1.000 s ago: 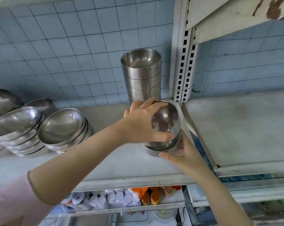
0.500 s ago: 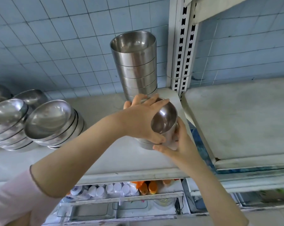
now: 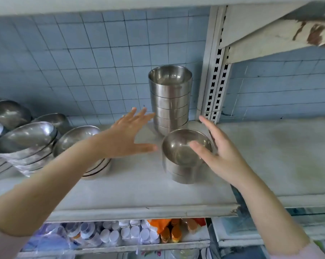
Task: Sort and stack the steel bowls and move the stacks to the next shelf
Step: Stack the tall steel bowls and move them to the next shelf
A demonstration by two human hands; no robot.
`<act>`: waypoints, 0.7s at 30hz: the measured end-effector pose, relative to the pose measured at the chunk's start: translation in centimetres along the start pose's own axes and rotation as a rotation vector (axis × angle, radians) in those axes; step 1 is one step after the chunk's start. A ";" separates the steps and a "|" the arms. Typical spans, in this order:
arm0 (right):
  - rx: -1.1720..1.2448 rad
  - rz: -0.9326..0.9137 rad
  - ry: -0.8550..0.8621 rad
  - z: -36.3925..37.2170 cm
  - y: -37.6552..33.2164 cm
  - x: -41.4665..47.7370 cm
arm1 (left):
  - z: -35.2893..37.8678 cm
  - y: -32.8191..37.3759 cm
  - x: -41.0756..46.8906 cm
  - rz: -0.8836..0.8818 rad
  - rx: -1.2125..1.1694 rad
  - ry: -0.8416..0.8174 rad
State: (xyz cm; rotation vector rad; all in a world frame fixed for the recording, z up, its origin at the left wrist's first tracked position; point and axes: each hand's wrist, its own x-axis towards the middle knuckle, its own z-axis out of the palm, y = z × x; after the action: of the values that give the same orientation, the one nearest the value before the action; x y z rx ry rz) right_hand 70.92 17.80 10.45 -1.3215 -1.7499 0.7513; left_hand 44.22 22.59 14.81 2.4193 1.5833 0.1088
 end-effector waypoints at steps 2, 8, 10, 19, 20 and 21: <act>-0.092 -0.083 -0.017 0.8 -3.4 2.2 | -2.3 -4.3 -1.9 -0.071 0.027 0.048; -0.204 -0.164 -0.212 9.2 -12.0 9.8 | -10.2 -17.1 -8.8 -0.305 0.087 0.189; -0.160 -0.124 -0.268 13.4 -14.5 12.5 | -12.3 -21.8 -11.1 -0.391 0.085 0.205; -0.181 0.254 -0.570 30.4 -20.0 22.9 | -16.8 -36.8 -12.2 -0.564 0.131 0.002; -0.203 0.286 -0.569 31.8 -20.0 23.7 | -16.7 -37.6 -11.6 -0.561 0.142 -0.036; -0.220 0.317 -0.560 32.9 -19.8 24.4 | -16.5 -38.2 -10.8 -0.552 0.165 -0.073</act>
State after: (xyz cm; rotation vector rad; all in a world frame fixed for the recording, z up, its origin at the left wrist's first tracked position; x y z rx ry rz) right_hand 29.59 36.02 16.25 -1.6752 -2.1261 1.2266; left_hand 2.47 29.95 22.13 1.9688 2.2257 -0.2154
